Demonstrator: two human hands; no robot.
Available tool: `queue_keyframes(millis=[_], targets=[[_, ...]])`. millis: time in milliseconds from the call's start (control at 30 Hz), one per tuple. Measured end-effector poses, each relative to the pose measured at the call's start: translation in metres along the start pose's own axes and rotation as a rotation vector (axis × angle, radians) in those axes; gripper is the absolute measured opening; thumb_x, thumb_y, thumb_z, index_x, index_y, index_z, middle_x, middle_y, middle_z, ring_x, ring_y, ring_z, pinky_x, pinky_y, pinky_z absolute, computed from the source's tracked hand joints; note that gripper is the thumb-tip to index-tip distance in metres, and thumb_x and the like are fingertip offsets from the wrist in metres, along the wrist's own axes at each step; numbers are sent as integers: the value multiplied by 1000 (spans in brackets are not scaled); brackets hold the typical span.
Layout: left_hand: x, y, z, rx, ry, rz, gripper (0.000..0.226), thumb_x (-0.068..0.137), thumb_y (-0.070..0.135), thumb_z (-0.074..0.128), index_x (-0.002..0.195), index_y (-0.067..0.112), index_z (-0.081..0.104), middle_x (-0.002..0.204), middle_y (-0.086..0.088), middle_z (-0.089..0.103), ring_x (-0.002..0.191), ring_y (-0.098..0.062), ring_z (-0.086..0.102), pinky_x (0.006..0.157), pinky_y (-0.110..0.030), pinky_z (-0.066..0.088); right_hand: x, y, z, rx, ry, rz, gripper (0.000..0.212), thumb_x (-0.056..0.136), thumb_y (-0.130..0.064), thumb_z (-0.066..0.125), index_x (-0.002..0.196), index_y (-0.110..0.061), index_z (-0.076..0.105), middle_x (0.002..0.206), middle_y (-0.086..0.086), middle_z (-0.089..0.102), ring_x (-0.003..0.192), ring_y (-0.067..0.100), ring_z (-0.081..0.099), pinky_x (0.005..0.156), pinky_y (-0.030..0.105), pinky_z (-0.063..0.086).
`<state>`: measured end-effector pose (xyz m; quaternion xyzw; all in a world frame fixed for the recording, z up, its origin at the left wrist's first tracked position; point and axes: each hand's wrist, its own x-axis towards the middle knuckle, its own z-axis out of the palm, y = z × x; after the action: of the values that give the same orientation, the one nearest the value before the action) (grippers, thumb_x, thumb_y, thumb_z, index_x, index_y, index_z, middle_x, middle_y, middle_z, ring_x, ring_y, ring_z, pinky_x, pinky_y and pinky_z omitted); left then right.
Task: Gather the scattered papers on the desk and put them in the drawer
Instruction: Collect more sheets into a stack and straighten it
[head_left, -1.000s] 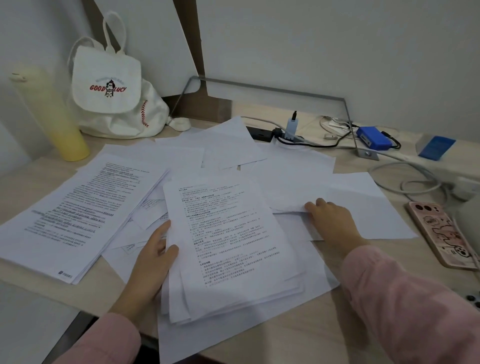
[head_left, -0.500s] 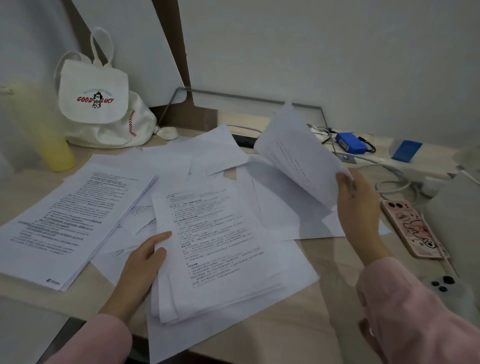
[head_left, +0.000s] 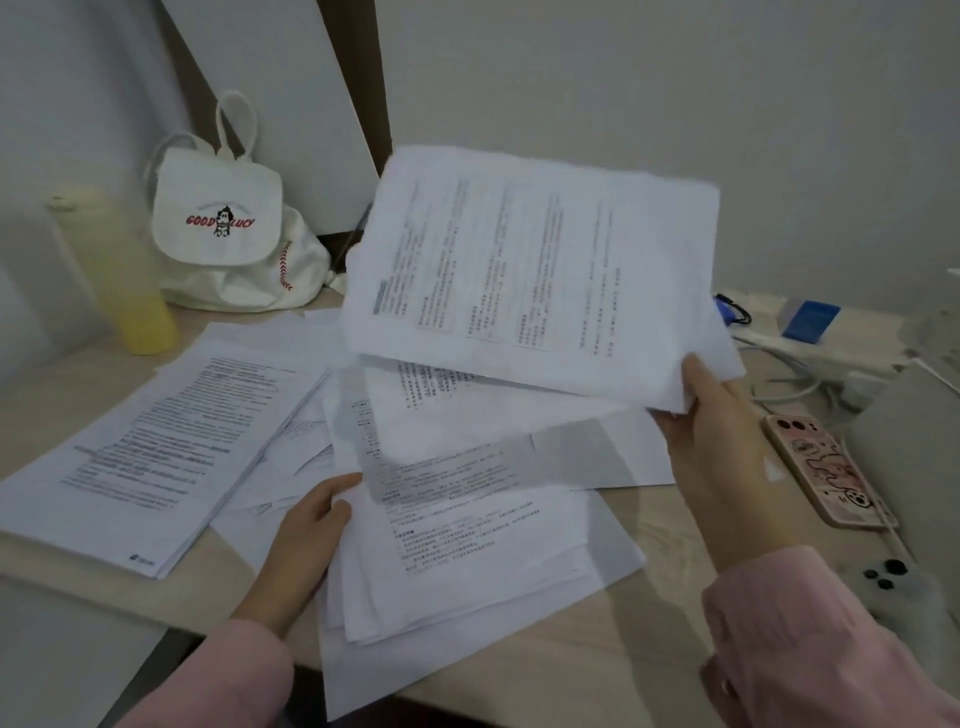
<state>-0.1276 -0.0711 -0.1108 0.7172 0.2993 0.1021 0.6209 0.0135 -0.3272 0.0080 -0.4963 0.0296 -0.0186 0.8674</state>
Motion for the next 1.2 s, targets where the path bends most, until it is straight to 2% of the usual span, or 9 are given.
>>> queue_keyframes(millis=[167,267,367,500,700,900,1033,1100,1200], targets=[[4,2,2,-109,6,-63,40,94,39,46,129,21,55,132,7,51,114,-14,52,104,-34,39,-10,46,-23,-42,138,182,18,96,-6,42,111,-8,52,101,1,61,89,15,60,57,24,59],[7,16,7,-196,-19,-115,47,83,53,44,116,22,57,102,-3,62,88,-15,58,72,-24,43,-26,71,-38,-165,78,315,15,93,-1,45,101,-2,57,91,6,64,84,24,62,49,25,56],[20,14,4,-116,13,-132,28,93,36,52,118,24,56,111,-2,64,99,-19,60,72,-20,43,-47,88,-44,-296,-74,454,27,89,2,49,115,3,58,89,12,67,74,24,63,50,25,54],[3,1,0,-75,-19,-52,25,86,40,60,99,20,68,101,6,70,97,-13,64,93,-34,48,-68,95,-44,-359,-283,550,19,88,4,49,100,0,63,70,8,71,59,21,64,57,30,58],[15,-6,2,-56,23,-50,13,88,23,61,87,11,67,97,-4,70,95,-24,64,90,-39,47,-70,84,-44,-574,-488,710,21,88,0,54,106,7,61,82,20,69,64,25,65,59,30,57],[21,-13,-1,-31,-26,-72,18,92,19,55,74,15,57,85,-3,62,92,-25,59,82,-35,41,-35,69,-50,-695,-163,411,19,87,-16,62,98,-2,59,85,20,67,59,24,64,49,29,57],[22,-16,-3,-69,-62,-63,15,94,22,49,92,28,63,109,1,66,107,-20,59,101,-39,42,-12,74,-56,-793,-45,299,12,88,-5,55,92,6,57,70,23,62,47,26,57,41,27,51],[24,-18,-3,-76,-16,-74,16,95,25,44,91,29,59,109,2,63,104,-18,57,102,-41,41,-4,71,-60,-791,30,196,14,90,-4,51,92,9,56,77,26,62,54,26,56,44,28,49],[24,-15,1,-60,99,-114,21,97,29,37,82,19,48,82,-7,51,71,-19,48,68,-33,41,0,60,-64,-623,96,178,10,92,-3,45,92,-2,55,76,12,58,62,22,55,47,27,48]])
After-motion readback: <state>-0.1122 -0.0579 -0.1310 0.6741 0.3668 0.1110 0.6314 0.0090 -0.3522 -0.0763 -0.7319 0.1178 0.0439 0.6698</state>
